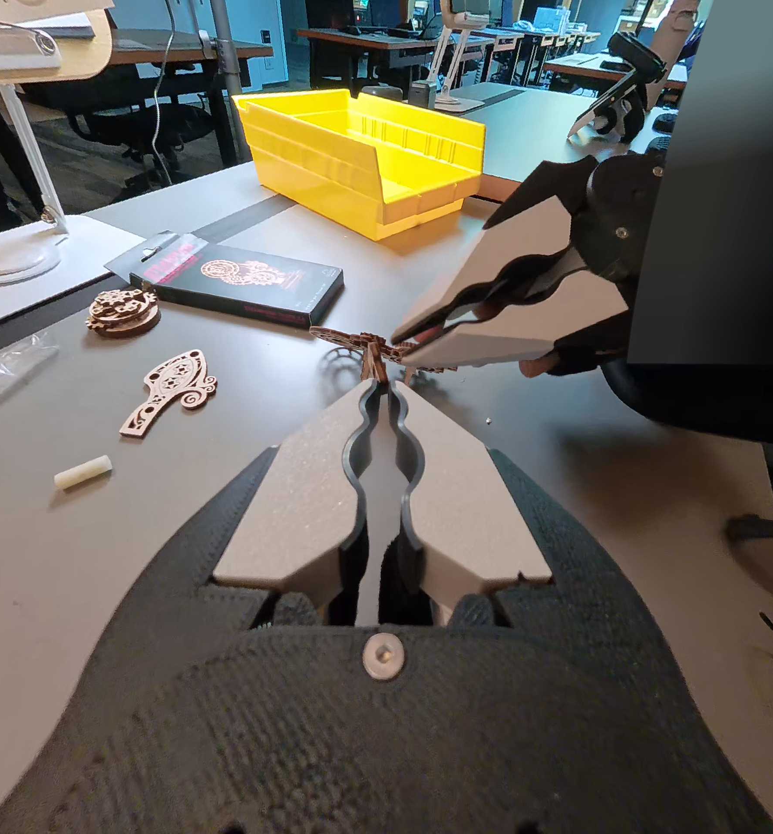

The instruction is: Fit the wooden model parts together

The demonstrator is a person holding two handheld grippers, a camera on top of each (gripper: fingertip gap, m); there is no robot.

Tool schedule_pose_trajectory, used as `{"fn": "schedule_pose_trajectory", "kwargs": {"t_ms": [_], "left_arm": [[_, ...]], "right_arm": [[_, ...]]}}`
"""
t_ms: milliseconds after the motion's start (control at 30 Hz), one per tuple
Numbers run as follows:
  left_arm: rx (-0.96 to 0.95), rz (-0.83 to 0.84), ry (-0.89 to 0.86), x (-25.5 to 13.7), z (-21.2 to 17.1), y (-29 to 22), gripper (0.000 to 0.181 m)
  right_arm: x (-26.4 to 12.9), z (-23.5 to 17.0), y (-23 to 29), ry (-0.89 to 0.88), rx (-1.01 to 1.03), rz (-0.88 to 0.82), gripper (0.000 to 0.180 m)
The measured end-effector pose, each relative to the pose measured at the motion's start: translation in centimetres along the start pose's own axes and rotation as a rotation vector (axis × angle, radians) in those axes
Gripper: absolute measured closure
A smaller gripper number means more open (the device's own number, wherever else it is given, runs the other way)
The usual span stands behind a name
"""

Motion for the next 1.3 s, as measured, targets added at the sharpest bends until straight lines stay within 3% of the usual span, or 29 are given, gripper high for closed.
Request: {"fn": "schedule_pose_trajectory", "kwargs": {"t_ms": [667,900,1067,1300], "left_arm": [[0.18,-0.024,-0.028,-0.2,0.7,-1.3,0.179],[0.096,0.031,-0.091,-0.5,1.8,-0.8,0.179],[0.036,0.062,-0.074,-1.0,1.0,0.3,0.179],[0.009,-0.009,-0.096,-0.4,1.1,-0.6,0.179]], "right_arm": [[-0.1,0.3,0.1,-0.045,0.094,0.039,0.18],[0.1,-1.0,0.1,0.06,0.065,0.029,0.18],[-0.2,0.5,-0.5,-0.054,0.059,-0.023,0.18],[0.2,0.5,0.1,-0.043,0.051,-0.015,0.174]]}}
Point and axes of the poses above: each gripper's, where its closed fingertips meet, x out along the fingers, z out of its top, y = z × x across the jaws, the point moved 8 cm from there along -x, back along the fingers, and after that the axes turned 12 degrees about -y, right-handed, at the moved point
